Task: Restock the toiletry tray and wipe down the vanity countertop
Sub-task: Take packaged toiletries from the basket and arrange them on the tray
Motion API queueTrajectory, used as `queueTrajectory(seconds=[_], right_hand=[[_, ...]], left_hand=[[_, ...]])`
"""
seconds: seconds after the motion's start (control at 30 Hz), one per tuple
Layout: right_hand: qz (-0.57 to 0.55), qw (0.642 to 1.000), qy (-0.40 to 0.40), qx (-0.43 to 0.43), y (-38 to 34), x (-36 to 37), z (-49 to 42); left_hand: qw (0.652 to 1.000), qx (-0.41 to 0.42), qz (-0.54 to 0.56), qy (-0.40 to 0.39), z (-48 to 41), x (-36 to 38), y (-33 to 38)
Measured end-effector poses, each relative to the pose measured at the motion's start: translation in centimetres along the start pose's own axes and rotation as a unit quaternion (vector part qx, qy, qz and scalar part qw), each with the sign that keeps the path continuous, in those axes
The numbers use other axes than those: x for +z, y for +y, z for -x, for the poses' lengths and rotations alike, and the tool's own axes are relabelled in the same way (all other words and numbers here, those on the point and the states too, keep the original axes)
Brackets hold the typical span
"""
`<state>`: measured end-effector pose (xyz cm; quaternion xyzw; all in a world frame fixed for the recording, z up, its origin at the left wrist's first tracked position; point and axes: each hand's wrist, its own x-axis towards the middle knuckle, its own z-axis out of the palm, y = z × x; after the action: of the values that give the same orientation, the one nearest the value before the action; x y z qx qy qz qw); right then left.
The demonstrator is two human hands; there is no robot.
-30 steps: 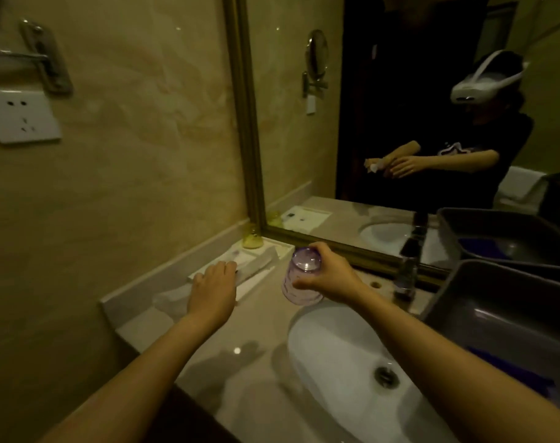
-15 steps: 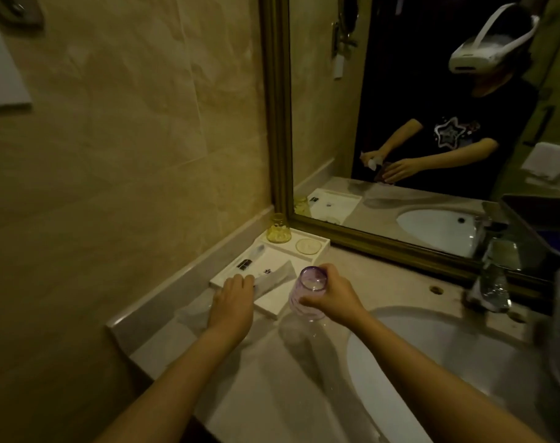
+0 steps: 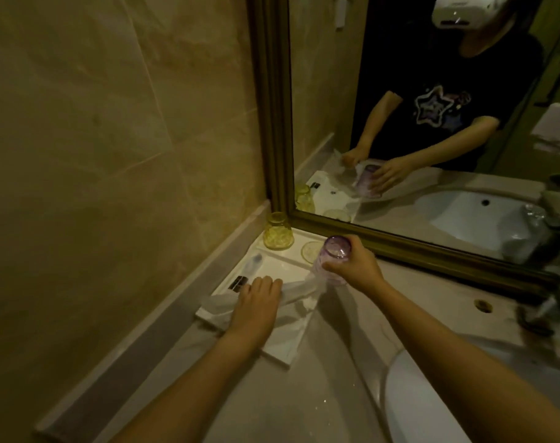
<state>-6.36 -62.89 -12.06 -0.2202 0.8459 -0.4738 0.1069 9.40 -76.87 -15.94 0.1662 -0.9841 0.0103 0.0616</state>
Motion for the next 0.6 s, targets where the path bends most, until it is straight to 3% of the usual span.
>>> queueTrajectory(seconds=[0.6], right_hand=[[0.024,0.999,0.031,0.036,2.3,7.2,-10.9]], left_hand=[[0.992,0.045,0.116,-0.030,-7.2,5.5,-3.2]])
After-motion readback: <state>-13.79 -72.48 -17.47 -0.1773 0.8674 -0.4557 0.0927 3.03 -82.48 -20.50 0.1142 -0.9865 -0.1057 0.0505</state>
